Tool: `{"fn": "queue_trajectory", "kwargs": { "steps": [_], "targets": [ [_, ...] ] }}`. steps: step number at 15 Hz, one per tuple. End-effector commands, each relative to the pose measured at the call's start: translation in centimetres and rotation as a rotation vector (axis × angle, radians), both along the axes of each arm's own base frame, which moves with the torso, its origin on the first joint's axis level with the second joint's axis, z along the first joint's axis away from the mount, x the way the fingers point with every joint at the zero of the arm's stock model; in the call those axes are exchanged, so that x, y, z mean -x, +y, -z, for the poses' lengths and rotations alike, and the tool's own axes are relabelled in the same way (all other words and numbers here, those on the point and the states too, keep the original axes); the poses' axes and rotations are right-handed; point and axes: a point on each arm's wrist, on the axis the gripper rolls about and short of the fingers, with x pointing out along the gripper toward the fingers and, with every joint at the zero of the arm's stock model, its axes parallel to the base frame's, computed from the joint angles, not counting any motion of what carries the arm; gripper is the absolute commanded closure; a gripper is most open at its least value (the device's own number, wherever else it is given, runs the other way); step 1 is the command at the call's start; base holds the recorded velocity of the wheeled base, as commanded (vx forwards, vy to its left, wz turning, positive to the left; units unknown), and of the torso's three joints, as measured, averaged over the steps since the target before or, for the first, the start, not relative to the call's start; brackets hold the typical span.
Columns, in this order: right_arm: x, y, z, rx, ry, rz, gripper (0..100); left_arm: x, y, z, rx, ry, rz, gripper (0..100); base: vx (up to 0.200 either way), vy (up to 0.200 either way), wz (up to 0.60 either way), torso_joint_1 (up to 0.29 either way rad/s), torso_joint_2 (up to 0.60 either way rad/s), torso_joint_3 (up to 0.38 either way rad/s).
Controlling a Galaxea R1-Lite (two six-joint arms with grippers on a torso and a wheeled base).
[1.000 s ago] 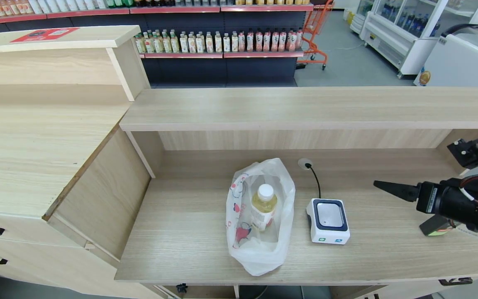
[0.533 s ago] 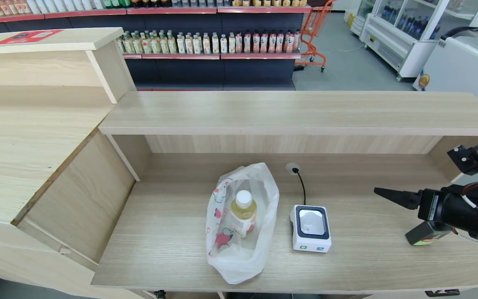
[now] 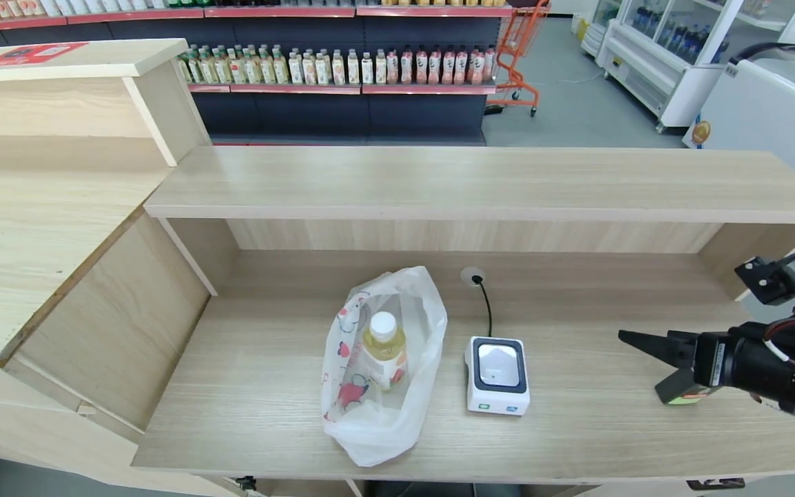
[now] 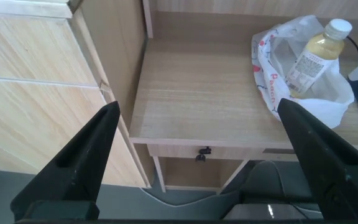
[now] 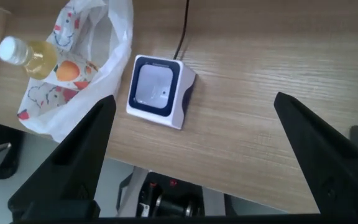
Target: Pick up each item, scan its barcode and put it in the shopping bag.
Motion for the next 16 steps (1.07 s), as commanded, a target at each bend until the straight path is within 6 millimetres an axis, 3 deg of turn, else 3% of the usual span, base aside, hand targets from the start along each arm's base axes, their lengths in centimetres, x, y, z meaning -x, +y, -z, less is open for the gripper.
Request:
{"fn": "queue_trajectory", "kwargs": {
  "steps": [1,4,7,11,16],
  "targets": [
    [0.2,-0.1,0.4,0.016,0.009,-0.002,0,0.0,0.0,0.0,0.0,0.001,-0.001,0,-0.2,-0.2,0.0,-0.002,0.0,0.002],
    [0.3,-0.1,0.6,0.037,0.008,-0.007,0,0.0,0.0,0.0,-0.001,0.001,-0.001,0,-0.2,-0.2,0.0,-0.004,0.0,0.004],
    [0.1,-0.2,0.9,0.069,0.01,-0.01,0,0.0,0.0,0.0,-0.006,0.001,-0.001,0,0.0,0.0,0.0,0.0,0.0,0.0],
    [-0.2,-1.9,2.7,0.202,0.063,0.092,0,0.0,0.0,0.0,-0.01,0.001,-0.001,0,0.0,-0.2,0.0,0.005,0.0,0.002],
    [0.1,-2.7,3.0,0.307,0.052,0.093,0,0.0,0.0,0.0,-0.01,0.001,-0.001,0,0.0,-0.2,0.0,0.01,0.0,-0.001]
  ]
}}
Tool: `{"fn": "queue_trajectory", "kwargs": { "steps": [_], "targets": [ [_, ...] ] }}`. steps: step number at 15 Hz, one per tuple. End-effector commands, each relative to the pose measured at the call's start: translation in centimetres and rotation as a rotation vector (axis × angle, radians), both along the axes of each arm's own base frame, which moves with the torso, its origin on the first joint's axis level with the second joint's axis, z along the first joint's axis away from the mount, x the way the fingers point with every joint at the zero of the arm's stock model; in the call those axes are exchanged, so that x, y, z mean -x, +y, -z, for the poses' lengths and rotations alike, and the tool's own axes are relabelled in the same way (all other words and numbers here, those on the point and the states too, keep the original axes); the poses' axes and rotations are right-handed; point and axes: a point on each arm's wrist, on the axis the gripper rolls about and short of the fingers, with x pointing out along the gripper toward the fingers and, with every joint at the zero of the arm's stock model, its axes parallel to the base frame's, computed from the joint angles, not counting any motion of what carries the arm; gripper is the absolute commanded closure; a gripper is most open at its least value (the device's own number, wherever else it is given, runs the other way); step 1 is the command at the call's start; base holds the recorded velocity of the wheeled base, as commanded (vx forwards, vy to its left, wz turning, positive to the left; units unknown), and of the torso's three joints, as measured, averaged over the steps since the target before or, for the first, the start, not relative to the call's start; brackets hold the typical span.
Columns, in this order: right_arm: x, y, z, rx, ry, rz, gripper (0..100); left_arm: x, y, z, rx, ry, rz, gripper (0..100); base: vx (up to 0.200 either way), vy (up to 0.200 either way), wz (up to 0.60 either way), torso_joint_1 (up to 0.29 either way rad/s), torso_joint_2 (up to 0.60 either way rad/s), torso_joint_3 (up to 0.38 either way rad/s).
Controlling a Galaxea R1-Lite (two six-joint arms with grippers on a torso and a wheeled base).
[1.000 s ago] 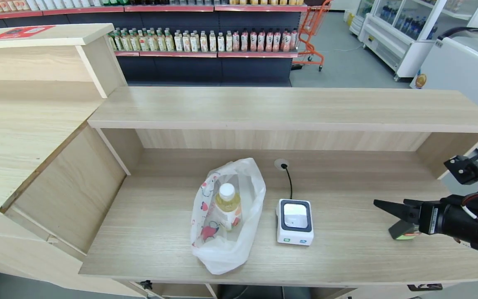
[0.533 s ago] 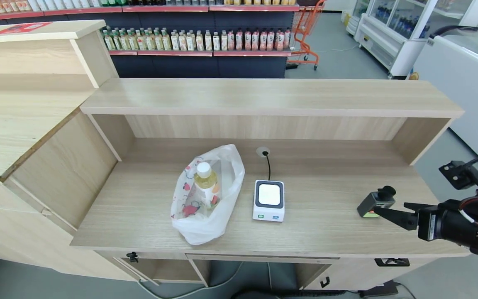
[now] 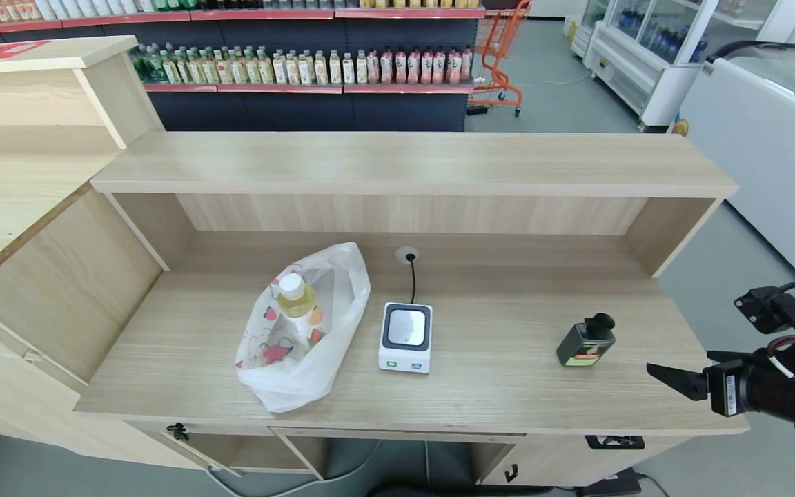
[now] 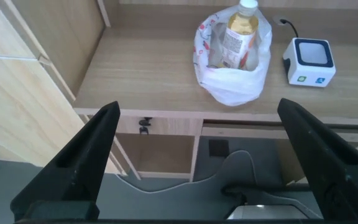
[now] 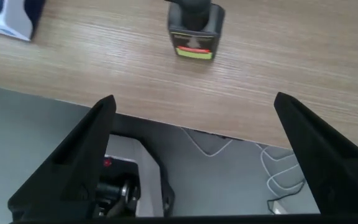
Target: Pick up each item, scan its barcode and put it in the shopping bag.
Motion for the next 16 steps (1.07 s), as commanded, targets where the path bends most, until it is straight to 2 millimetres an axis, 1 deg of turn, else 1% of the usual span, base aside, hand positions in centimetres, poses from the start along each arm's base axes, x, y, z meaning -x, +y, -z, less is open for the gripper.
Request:
{"fn": "queue_trajectory", "kwargs": {
  "steps": [1,4,7,9,11,13,15,16],
  "targets": [
    [0.0,-0.2,0.3,0.017,0.008,0.0,0,0.0,0.0,0.0,0.0,0.001,0.0,0,0.0,-0.2,0.0,0.007,0.01,-0.002],
    [0.2,-0.1,0.5,0.055,0.011,-0.025,0,0.0,0.0,0.0,0.0,0.001,0.0,0,0.0,-0.2,0.0,0.002,0.0,0.002],
    [0.2,0.1,0.7,0.057,0.016,-0.04,0,0.0,0.0,0.0,0.0,0.001,0.0,0,0.0,-0.2,0.0,0.004,0.0,-0.001],
    [-0.2,0.1,1.4,0.075,0.046,-0.054,0,0.0,0.0,0.0,0.003,0.001,0.0,0,0.0,-0.2,0.0,0.005,0.0,0.005],
    [-1.2,0.1,2.8,0.134,0.087,-0.108,0,0.0,0.0,0.0,0.003,0.001,0.0,0,0.0,0.0,0.0,0.0,0.0,0.0],
    [-2.9,0.6,3.6,0.181,0.097,-0.176,0,0.0,0.0,0.0,0.003,0.001,0.0,0,0.0,0.0,0.0,0.0,0.0,0.0],
    [-5.4,2.0,4.5,0.219,0.088,-0.27,0,0.0,0.0,0.0,0.003,0.001,0.0,0,0.0,0.0,0.0,0.0,0.0,0.0],
    [-6.4,3.2,4.6,0.23,0.061,-0.319,0,0.0,0.0,0.0,0.003,0.001,0.0,0,0.0,0.0,0.0,0.0,0.0,0.0]
  ]
}}
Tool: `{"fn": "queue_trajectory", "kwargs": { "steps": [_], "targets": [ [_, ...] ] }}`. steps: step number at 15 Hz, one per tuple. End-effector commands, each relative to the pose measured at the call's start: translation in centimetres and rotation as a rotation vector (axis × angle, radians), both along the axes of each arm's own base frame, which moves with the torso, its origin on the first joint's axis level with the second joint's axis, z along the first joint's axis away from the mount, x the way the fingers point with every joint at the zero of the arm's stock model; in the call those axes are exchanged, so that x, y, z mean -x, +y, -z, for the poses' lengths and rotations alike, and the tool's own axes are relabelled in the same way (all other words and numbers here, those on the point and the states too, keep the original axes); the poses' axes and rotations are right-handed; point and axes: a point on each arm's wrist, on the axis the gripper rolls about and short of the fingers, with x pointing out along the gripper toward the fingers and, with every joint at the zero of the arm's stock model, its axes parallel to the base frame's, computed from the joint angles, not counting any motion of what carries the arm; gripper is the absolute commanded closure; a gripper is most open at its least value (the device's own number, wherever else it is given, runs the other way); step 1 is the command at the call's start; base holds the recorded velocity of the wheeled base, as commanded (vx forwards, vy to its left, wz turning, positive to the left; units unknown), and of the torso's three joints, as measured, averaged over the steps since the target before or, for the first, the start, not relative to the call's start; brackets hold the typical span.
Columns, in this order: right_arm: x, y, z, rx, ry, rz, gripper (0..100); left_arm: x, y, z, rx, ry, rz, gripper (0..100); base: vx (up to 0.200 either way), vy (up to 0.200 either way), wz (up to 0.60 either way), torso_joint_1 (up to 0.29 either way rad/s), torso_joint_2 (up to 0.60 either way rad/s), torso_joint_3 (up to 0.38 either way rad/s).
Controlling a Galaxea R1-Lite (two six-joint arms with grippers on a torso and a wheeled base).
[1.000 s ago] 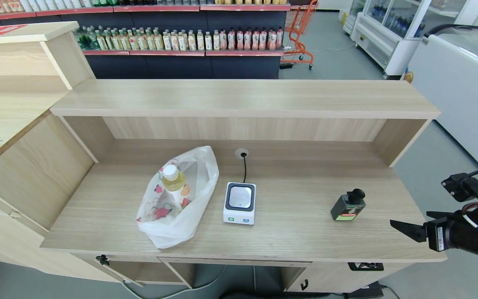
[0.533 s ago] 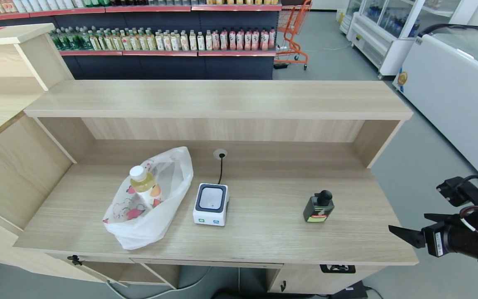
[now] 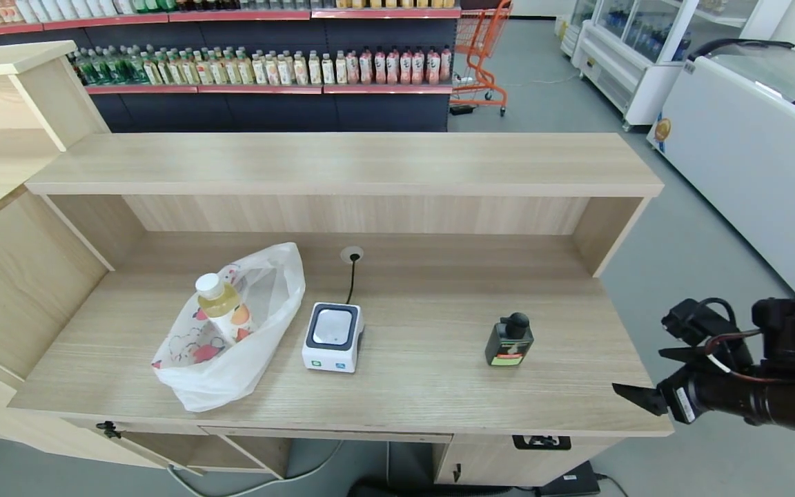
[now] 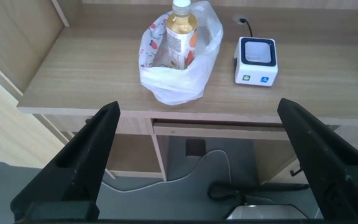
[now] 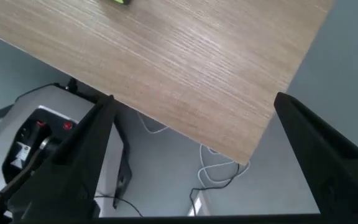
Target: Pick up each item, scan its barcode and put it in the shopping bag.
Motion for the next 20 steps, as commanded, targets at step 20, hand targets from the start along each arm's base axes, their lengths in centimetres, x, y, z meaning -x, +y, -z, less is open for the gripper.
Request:
{"fn": "queue_trajectory", "kwargs": {
  "steps": [20],
  "targets": [
    [-13.5,12.1,6.8,0.126,-0.168,-0.478,0,0.0,0.0,0.0,0.0,0.001,0.001,0,0.0,0.0,0.0,0.0,0.0,0.0]
  ]
}}
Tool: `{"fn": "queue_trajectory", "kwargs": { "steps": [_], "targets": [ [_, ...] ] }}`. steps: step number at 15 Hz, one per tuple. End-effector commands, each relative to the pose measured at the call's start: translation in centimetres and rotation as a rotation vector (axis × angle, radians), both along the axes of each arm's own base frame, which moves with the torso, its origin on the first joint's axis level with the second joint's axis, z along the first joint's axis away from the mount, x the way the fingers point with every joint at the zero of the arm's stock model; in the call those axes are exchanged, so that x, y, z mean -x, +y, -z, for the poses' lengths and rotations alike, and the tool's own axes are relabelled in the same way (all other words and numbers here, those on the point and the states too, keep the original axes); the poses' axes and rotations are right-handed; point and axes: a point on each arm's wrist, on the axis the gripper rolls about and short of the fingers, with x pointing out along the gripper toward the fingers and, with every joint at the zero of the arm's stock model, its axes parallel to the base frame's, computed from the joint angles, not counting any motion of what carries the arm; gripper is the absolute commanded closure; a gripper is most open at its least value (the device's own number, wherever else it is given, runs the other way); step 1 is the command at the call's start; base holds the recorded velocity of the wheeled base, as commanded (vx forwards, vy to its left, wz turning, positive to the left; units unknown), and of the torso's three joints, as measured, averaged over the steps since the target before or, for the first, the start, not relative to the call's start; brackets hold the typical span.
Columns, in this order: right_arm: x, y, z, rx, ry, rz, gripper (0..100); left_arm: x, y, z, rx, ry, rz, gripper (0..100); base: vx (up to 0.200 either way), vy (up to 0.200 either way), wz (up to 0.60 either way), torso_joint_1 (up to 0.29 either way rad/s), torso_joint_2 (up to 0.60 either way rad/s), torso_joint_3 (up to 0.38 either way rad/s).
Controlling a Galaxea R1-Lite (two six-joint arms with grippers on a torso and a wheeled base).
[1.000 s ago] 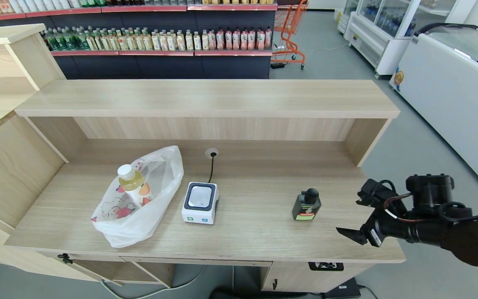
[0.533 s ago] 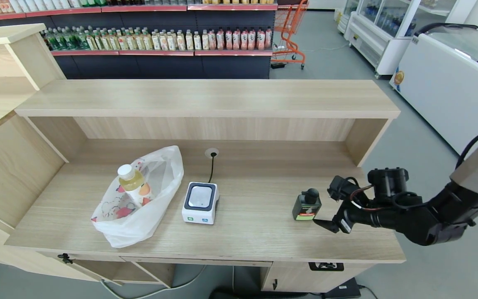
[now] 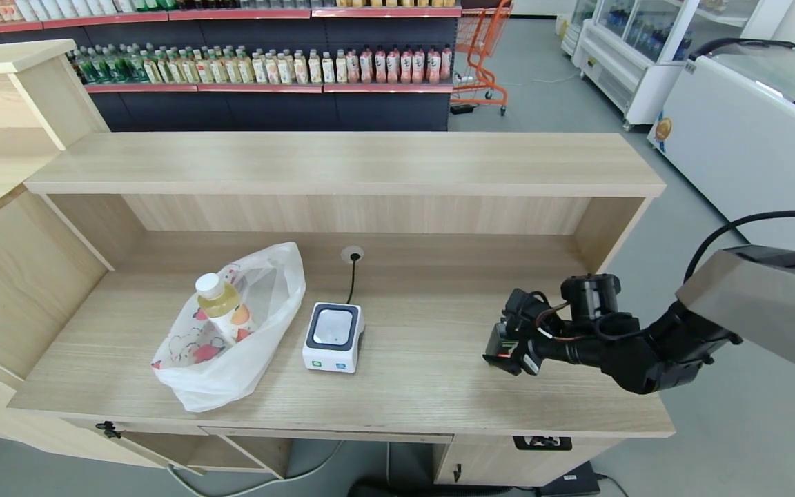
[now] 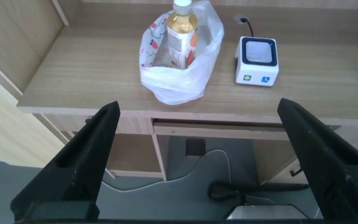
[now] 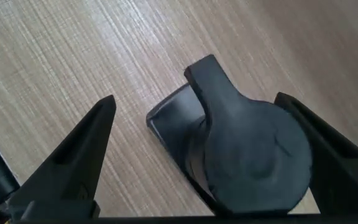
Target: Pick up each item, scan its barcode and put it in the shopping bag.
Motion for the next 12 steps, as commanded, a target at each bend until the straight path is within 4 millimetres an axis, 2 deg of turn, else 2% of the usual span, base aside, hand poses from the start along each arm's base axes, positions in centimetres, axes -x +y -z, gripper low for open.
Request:
{"fn": "queue_trajectory", "kwargs": {
  "steps": [1,4,5,8,11,12],
  "targets": [
    [-0.2,0.5,1.5,0.01,0.032,-0.008,0,0.0,0.0,0.0,0.0,0.001,0.0,0,0.0,0.0,0.0,0.0,0.0,0.0],
    [-0.7,0.9,2.0,0.01,0.026,-0.015,0,0.0,0.0,0.0,0.0,0.001,0.0,0,0.0,0.0,0.0,0.0,0.0,0.0],
    [-0.8,1.0,1.7,0.006,0.018,-0.016,100,0.0,0.0,0.0,0.0,0.001,0.0,0,0.0,0.0,0.0,0.0,0.0,0.0],
    [-0.6,0.9,0.8,-0.001,0.0,-0.02,100,0.0,0.0,0.0,0.0,0.001,0.0,0,0.0,0.0,0.0,0.0,0.0,0.0],
    [0.1,-0.3,-1.7,-0.028,-0.031,0.015,100,0.0,0.0,0.0,0.0,-0.001,0.0,0,0.0,0.0,0.0,0.0,0.0,0.0],
    [0.9,-0.7,-3.5,-0.056,-0.044,0.034,100,0.0,0.0,0.0,0.0,0.001,0.0,0,0.0,0.0,0.0,0.0,0.0,0.0]
  ]
}}
